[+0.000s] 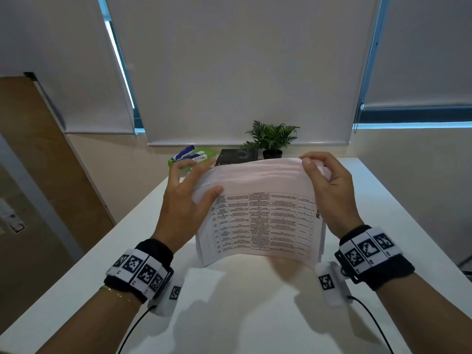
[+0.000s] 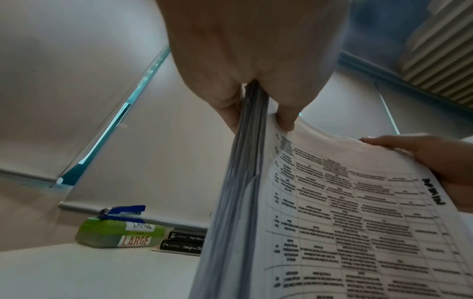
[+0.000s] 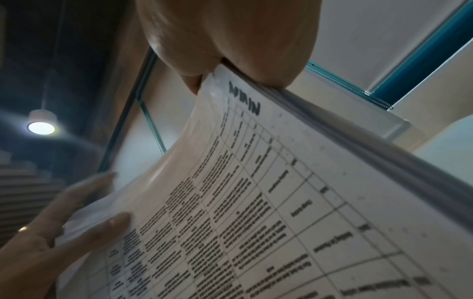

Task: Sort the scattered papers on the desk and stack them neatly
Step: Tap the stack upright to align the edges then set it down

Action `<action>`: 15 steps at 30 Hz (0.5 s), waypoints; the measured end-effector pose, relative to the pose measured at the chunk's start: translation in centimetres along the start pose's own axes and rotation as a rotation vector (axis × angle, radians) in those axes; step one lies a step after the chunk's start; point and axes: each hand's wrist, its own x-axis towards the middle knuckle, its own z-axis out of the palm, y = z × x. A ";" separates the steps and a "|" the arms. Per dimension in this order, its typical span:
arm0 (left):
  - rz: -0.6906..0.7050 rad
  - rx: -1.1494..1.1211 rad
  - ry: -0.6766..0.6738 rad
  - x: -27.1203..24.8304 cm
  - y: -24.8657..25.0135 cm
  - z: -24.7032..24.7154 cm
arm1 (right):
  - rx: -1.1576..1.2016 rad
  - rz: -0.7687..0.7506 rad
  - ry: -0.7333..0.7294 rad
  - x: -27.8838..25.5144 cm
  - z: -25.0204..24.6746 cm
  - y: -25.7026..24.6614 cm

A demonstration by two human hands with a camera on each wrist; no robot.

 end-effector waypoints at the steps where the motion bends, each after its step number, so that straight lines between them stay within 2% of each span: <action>1: -0.003 -0.004 -0.001 0.0 -0.1 0.0 | -0.014 -0.008 0.021 0.0 0.0 0.2; 6: -0.011 0.056 -0.027 0.5 -0.2 -0.2 | -0.075 -0.077 0.073 0.0 -0.2 1.0; 10: -0.015 0.038 -0.028 0.9 -0.4 -0.2 | -0.085 -0.068 0.119 -0.3 0.0 1.3; 12: -0.044 -0.056 -0.002 0.9 0.0 0.1 | -0.043 -0.051 0.106 -0.2 -0.1 1.2; 15: -0.191 -0.287 0.048 0.7 1.2 0.9 | 0.037 0.028 -0.001 0.2 0.0 0.5</action>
